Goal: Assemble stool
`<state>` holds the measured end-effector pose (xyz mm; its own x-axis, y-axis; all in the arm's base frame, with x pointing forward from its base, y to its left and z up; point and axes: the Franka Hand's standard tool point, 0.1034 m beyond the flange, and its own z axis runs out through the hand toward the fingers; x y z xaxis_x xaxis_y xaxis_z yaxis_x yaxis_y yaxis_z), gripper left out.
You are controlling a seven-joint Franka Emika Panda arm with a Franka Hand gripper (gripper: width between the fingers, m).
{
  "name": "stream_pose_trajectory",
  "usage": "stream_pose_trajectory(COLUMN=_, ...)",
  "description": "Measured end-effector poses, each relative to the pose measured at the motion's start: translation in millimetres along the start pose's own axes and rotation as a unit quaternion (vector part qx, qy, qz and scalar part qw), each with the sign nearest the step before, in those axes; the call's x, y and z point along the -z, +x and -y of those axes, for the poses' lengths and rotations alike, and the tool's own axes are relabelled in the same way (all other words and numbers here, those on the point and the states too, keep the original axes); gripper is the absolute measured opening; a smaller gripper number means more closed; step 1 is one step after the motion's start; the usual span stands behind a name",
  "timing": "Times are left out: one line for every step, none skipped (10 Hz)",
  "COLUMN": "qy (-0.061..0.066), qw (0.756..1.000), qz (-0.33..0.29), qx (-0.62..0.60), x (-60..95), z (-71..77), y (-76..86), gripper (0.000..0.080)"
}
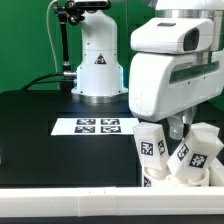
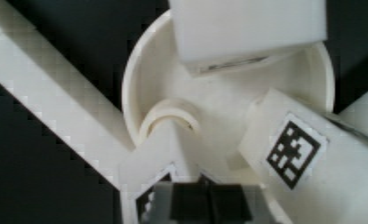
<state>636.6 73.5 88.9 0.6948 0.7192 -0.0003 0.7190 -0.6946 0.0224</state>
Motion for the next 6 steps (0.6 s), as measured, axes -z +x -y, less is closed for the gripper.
stream_pose_trajectory(qy=0.0, qw=1.0, qz=0.0, qx=0.0, x=-0.1, z=-0.4, y=-0.4, gripper=0.0001)
stream_pose_trajectory(qy=0.0, qw=1.0, qz=0.0, qx=-0.001, x=-0.1, z=-0.7, y=-0.8, gripper=0.0001)
stream_pose_trajectory(qy=0.0, qw=1.0, qz=0.0, qx=-0.001, x=-0.2, z=-1.1, y=-1.1, gripper=0.0001)
stream_pose_trajectory(qy=-0.003, qw=1.0, qz=0.001, qx=0.029, x=0.0, z=-3.1, y=-2.1, gripper=0.0084)
stream_pose_trajectory(qy=-0.008, qw=0.996, qz=0.002, qx=0.086, x=0.5, z=-7.2, y=-3.5, gripper=0.0266)
stream_pose_trajectory(qy=-0.014, qw=0.993, qz=0.006, qx=0.119, x=-0.7, z=-7.2, y=-1.5, gripper=0.0402)
